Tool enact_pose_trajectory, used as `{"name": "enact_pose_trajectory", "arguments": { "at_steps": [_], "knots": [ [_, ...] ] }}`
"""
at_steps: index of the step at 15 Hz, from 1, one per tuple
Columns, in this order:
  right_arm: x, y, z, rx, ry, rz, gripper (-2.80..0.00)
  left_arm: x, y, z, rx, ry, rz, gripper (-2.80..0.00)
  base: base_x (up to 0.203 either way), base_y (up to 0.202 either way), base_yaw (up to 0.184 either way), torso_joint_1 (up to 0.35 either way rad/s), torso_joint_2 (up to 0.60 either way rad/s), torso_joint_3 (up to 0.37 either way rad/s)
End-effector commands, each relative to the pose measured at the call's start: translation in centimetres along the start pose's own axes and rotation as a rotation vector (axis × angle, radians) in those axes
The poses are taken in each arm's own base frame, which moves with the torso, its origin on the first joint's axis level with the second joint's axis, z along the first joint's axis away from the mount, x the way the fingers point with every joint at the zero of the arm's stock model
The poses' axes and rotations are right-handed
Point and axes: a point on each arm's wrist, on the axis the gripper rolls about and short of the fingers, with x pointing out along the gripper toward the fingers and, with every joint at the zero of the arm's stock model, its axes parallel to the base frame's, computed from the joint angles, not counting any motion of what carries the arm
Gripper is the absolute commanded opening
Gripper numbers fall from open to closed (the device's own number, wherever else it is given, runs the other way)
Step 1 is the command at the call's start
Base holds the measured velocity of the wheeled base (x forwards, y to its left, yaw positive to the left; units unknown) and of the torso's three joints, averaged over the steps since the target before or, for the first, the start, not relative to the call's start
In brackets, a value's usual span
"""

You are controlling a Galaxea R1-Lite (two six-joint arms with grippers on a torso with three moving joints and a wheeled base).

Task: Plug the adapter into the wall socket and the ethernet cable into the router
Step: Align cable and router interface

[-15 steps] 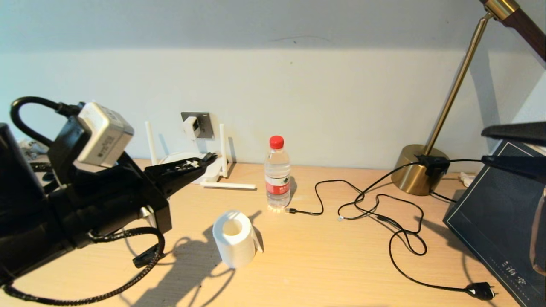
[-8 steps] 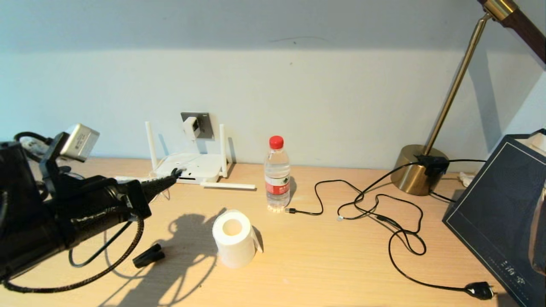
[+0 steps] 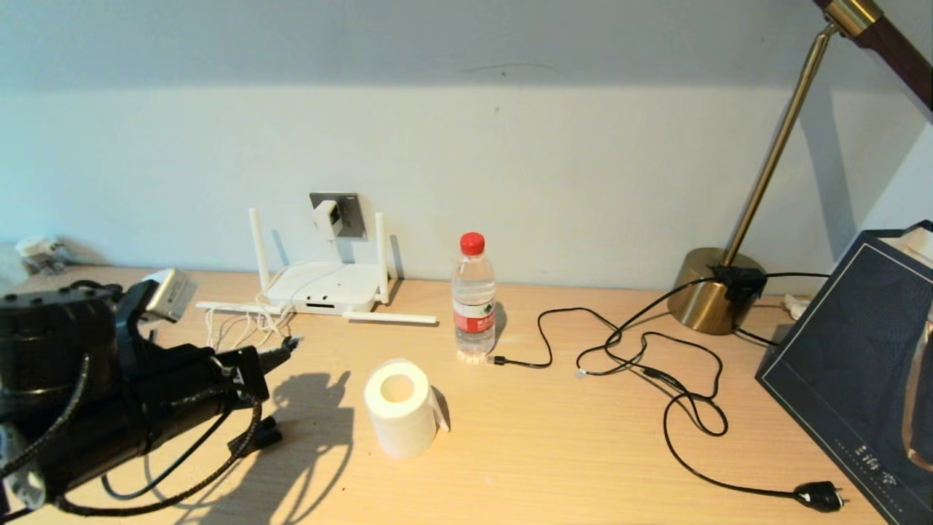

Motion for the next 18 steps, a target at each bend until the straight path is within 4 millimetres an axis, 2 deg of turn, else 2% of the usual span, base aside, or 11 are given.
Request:
{"name": "enact_pose_trajectory", "arguments": {
  "at_steps": [1,5,8,12,14,17,18],
  "knots": [
    [-0.5,0.3,-2.9,-0.006,-0.084,0.011,-2.8,1.8,0.3,-0.9,0.002,0.063,0.023,-2.8,0.0,0.0,0.0,0.0,0.0,0.0],
    [-0.3,0.3,-3.1,0.002,-0.094,-0.016,-2.8,4.6,1.1,-1.9,0.102,0.123,0.142,-2.8,0.0,0.0,0.0,0.0,0.0,0.0],
    [0.0,0.2,-2.9,0.008,-0.168,-0.024,-2.8,7.7,1.3,-1.5,0.142,0.098,0.175,-2.8,0.0,0.0,0.0,0.0,0.0,0.0],
    [0.0,0.2,-2.9,0.097,-0.168,-0.024,-2.8,12.6,2.0,-1.5,0.187,0.028,0.214,-2.8,0.0,0.0,0.0,0.0,0.0,0.0],
    [0.0,0.2,-2.9,0.1,-0.169,-0.026,-2.8,14.7,2.6,-0.9,0.192,-0.03,0.238,-2.8,0.0,0.0,0.0,0.0,0.0,0.0],
    [0.0,0.2,-2.9,0.1,-0.168,-0.027,-2.8,16.8,3.0,-0.1,0.188,-0.067,0.246,-2.8,0.0,0.0,0.0,0.0,0.0,0.0],
    [0.0,0.2,-2.9,0.1,-0.17,-0.026,-2.8,17.0,3.3,-0.1,0.185,-0.067,0.252,-2.8,0.0,0.0,0.0,0.0,0.0,0.0]
  ]
}}
